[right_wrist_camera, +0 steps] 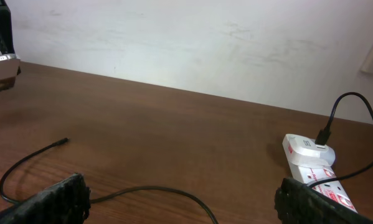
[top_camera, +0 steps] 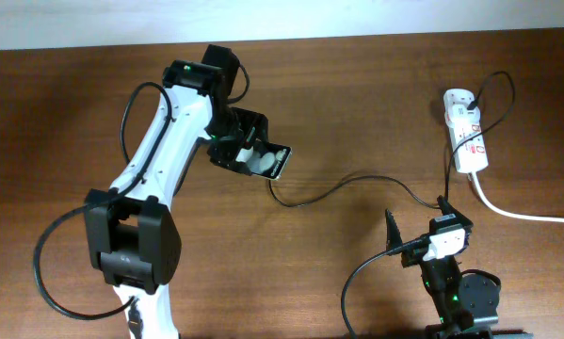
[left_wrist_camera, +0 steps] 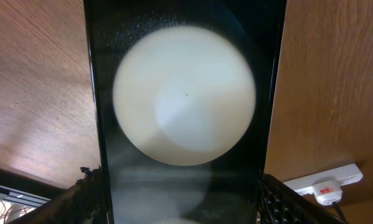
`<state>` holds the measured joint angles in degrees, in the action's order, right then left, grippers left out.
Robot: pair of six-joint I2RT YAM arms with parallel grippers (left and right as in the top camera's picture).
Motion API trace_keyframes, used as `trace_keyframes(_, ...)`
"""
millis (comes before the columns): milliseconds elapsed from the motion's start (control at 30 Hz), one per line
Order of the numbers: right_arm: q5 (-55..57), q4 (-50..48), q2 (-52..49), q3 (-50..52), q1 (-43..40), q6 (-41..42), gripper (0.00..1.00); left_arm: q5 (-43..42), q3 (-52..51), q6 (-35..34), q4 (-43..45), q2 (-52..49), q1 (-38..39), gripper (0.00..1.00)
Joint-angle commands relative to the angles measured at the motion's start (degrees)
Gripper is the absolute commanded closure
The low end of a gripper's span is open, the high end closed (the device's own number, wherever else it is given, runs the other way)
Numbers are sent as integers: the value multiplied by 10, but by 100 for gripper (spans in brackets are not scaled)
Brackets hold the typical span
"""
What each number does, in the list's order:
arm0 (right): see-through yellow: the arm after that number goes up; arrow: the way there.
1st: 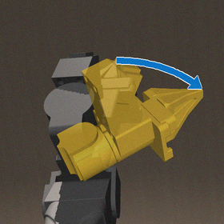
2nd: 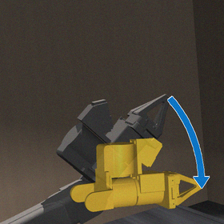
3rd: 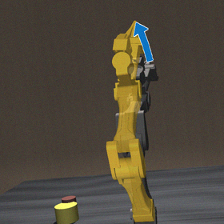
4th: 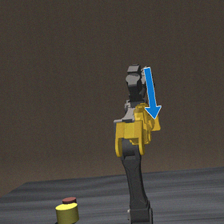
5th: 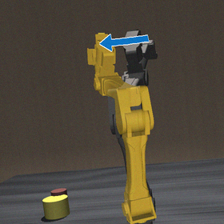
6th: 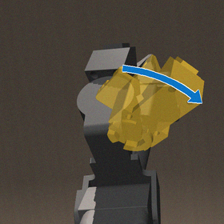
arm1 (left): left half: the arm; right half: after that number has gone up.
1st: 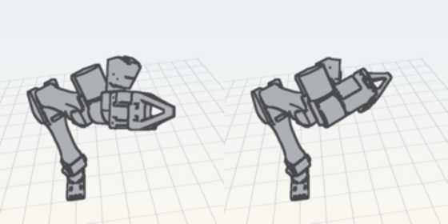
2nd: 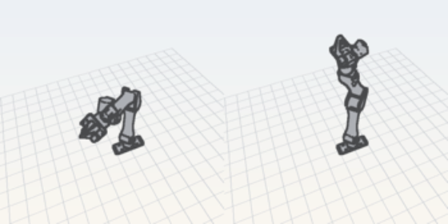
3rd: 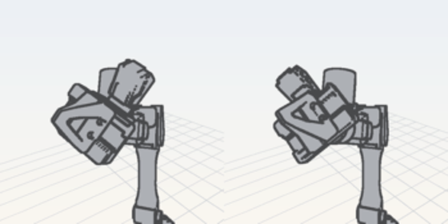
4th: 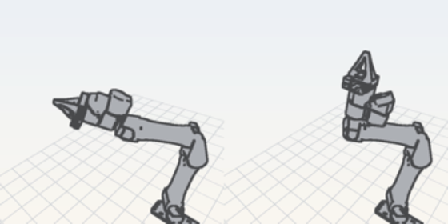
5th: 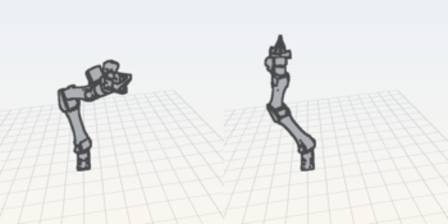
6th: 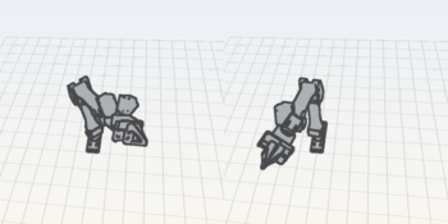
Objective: Plug charger to phone and switch on socket
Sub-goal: 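Lift the phone with the left gripper and tilt it upright, then raise the held phone toward the left, bottom edge facing right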
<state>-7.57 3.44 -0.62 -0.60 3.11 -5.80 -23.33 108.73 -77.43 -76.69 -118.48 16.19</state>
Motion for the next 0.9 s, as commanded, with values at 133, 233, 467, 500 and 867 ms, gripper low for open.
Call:
trace_keyframes(133,-8,3,4,3,3,3,1,6,15,-64,28,32,-7,100)
trace_keyframes(233,-8,3,4,3,3,3,1,43,15,-101,27,32,-7,100)
trace_keyframes(467,-8,3,4,3,3,3,1,40,15,-104,24,32,-7,100)
trace_keyframes(500,-8,3,4,3,3,3,1,38,15,-104,24,32,-7,100)
trace_keyframes(867,-8,3,4,3,3,3,1,-40,15,-103,24,32,-7,100)
